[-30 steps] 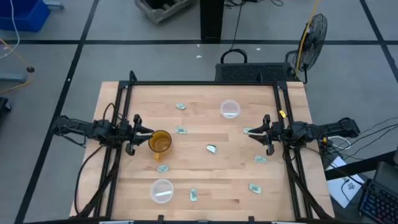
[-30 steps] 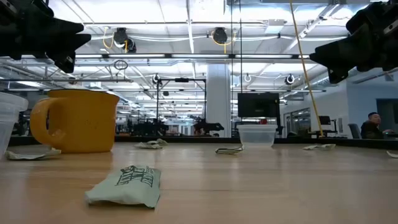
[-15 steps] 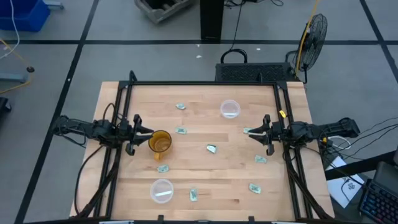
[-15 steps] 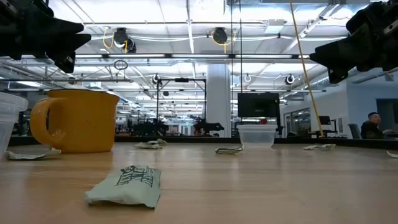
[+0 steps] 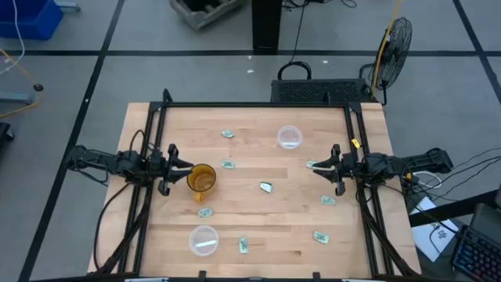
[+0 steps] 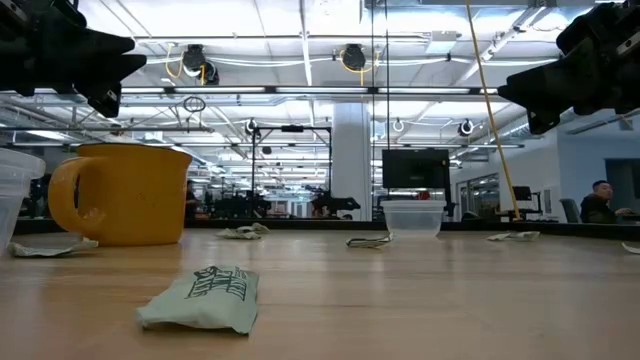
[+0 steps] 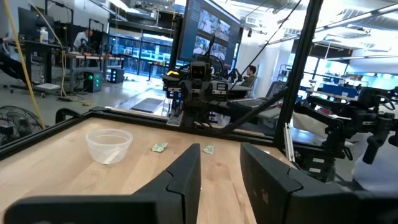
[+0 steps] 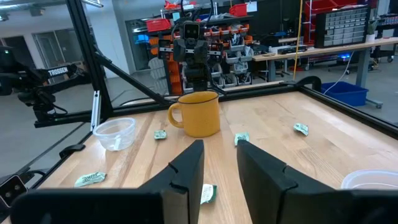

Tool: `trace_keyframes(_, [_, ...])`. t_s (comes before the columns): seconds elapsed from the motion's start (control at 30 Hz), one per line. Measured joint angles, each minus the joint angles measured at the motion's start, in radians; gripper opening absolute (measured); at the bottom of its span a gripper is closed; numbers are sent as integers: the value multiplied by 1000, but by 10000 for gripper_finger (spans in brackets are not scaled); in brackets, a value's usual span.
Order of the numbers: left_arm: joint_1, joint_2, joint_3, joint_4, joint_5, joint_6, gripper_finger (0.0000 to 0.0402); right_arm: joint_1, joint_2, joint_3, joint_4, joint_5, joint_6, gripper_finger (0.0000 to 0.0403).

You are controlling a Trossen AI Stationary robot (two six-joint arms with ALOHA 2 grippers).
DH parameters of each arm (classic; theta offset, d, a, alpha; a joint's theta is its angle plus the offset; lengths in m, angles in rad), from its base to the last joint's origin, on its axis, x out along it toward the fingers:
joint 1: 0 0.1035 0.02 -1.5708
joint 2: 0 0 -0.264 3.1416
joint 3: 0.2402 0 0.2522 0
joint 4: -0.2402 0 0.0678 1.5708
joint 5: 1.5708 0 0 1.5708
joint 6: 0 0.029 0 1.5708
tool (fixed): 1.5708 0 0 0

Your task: Pick and place items into bin

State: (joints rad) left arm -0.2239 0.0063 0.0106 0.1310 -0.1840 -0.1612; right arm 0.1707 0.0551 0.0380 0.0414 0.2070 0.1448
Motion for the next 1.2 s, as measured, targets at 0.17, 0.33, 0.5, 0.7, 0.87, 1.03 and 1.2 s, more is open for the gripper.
trace_keyframes(0.17, [0, 0, 0, 0, 0, 0, 118, 0, 0, 0, 0, 0, 0, 89])
trace_keyframes(0.33, [0, 0, 0, 0, 0, 0, 118, 0, 0, 0, 0, 0, 0, 89])
trace_keyframes(0.5, [0, 0, 0, 0, 0, 1, 118, 0, 0, 0, 0, 0, 0, 89])
trace_keyframes(0.7, [0, 0, 0, 1, -1, 24, 118, 0, 0, 0, 0, 0, 0, 89])
trace_keyframes(0.87, [0, 0, 0, 12, -18, -30, 118, 0, 0, 0, 0, 0, 0, 89])
trace_keyframes(1.03, [-1, 0, 0, 25, -48, -2, 118, 0, 0, 0, 0, 0, 0, 89])
trace_keyframes(1.2, [0, 0, 0, 80, -123, 22, 118, 0, 0, 0, 0, 0, 0, 89])
